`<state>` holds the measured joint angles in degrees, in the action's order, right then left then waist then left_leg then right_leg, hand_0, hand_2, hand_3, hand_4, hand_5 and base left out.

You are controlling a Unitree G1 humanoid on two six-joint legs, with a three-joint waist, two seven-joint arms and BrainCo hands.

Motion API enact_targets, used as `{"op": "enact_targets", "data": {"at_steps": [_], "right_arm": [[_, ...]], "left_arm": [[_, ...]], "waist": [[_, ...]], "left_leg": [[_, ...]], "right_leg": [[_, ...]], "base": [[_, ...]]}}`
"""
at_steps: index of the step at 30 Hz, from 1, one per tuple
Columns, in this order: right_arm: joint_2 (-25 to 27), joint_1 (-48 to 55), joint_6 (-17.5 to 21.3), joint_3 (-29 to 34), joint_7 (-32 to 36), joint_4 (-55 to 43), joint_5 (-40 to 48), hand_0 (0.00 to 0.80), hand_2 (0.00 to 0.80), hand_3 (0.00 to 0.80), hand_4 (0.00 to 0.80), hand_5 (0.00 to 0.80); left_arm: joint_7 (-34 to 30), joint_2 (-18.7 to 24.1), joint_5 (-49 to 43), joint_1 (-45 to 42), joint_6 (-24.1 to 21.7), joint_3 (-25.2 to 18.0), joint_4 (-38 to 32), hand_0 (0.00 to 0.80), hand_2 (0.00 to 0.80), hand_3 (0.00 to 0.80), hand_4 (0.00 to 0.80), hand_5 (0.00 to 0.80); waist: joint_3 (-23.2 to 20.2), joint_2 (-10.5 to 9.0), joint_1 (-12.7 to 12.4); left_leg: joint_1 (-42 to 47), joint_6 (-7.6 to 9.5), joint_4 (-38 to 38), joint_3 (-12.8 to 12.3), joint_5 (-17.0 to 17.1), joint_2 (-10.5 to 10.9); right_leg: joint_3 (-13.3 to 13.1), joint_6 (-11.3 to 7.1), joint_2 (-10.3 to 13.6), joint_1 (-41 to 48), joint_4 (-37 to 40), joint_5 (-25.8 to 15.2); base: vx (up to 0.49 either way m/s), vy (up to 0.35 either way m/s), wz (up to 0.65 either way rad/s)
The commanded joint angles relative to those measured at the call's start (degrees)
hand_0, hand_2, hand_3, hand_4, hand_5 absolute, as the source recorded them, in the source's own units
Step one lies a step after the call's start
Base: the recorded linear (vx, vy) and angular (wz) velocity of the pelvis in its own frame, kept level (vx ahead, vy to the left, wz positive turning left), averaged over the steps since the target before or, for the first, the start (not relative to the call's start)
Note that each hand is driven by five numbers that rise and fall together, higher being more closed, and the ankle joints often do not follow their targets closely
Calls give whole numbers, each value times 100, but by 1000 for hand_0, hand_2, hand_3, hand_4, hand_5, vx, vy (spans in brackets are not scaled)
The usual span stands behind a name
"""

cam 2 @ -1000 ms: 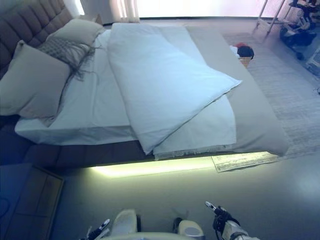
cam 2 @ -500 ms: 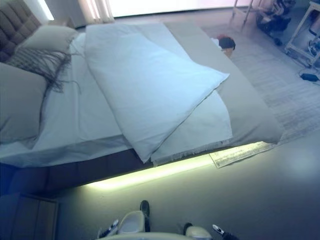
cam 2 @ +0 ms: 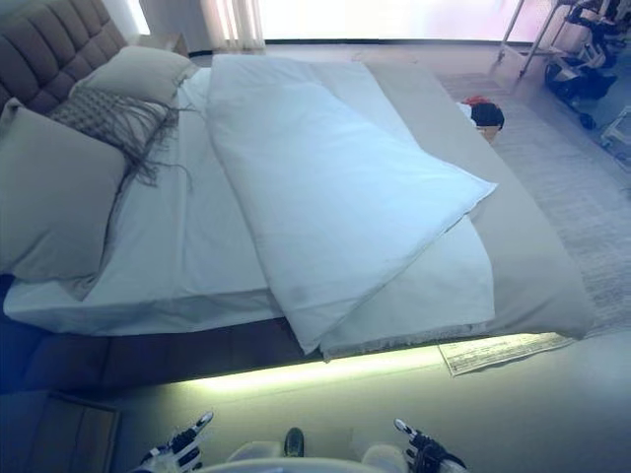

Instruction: Make the bed neatly

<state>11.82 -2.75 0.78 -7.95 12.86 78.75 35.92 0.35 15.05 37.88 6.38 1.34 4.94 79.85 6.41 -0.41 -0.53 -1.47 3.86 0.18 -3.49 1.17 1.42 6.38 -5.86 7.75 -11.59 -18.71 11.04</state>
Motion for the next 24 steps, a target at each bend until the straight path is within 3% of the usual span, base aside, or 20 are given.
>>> {"op": "enact_targets", "data": {"at_steps": [1, 5, 7, 10, 14, 16, 19, 22, 24], "right_arm": [[88, -235, 169, 58, 153, -58, 314, 0, 0, 0, 0, 0], [82, -299, 125, 61, -18, -144, 242, 0, 0, 0, 0, 0], [131, -251, 191, 95, -186, -137, 159, 0, 0, 0, 0, 0], [211, -313, 295, 93, -293, -224, 274, 0, 0, 0, 0, 0], [307, -578, 544, 93, 29, -288, 766, 0, 0, 0, 0, 0], [359, -735, 716, 139, 80, -449, 1037, 0, 0, 0, 0, 0], [427, -855, 955, 265, 223, -629, 1386, 0, 0, 0, 0, 0], [421, -1041, 1252, 296, 110, -731, 1893, 0, 0, 0, 0, 0], [448, -1242, 1230, 398, 30, -777, 2317, 0, 0, 0, 0, 0]], "left_arm": [[121, -18, 72, 314, -39, 3, -25, 0, 0, 0, 0, 0], [114, -125, 273, 164, -204, -76, -61, 0, 0, 0, 0, 0], [139, -240, 261, -14, -162, -148, -87, 0, 0, 0, 0, 0], [92, -315, 185, -150, -109, -178, -16, 0, 0, 0, 0, 0], [40, -365, 254, -203, 4, -116, -22, 0, 0, 0, 0, 0], [21, -342, 88, -41, 85, -53, -44, 0, 0, 0, 0, 0], [-15, -256, 79, 189, 99, 77, -68, 0, 0, 0, 0, 0], [22, -139, 143, 370, 77, 168, -142, 0, 0, 0, 0, 0], [37, -45, 211, 484, 116, 170, -160, 0, 0, 0, 0, 0]], "waist": [[520, -64, 281], [493, -92, 271], [361, -126, 290], [367, -146, 193], [468, 78, 5], [567, 87, -6], [658, 118, 47], [798, 95, 39], [876, 71, 18]], "left_leg": [[-163, -198, 526, -89, -504, 164], [33, -242, 688, -249, -699, 133], [136, -315, 1125, -283, -849, 95], [-246, -550, 2154, -209, -400, -55], [-346, -767, 718, -48, 89, -592], [-446, -776, 734, -71, -6, -582], [-522, -796, 899, -261, -135, -639], [-734, -737, 1226, -180, -285, -619], [-881, -716, 1438, -144, -379, -611]], "right_leg": [[11, -116, -33, -610, 1358, -1896], [199, -90, -31, -227, 1461, -1794], [221, 28, -53, 92, 1434, -1744], [357, 222, -68, 591, 1502, -1574], [253, 197, -159, 922, 1422, -1216], [294, 182, -60, 803, 1306, -1117], [556, 134, 181, 538, 917, -980], [507, 97, 328, 273, 643, -993], [454, 78, 361, 169, 543, -989]], "base": [[136, -160, 37], [177, -127, 38], [237, -93, 48], [229, -63, 66], [140, 161, 15], [-50, 179, -26], [-20, 144, -40], [40, 34, -34], [45, -36, 2]]}}
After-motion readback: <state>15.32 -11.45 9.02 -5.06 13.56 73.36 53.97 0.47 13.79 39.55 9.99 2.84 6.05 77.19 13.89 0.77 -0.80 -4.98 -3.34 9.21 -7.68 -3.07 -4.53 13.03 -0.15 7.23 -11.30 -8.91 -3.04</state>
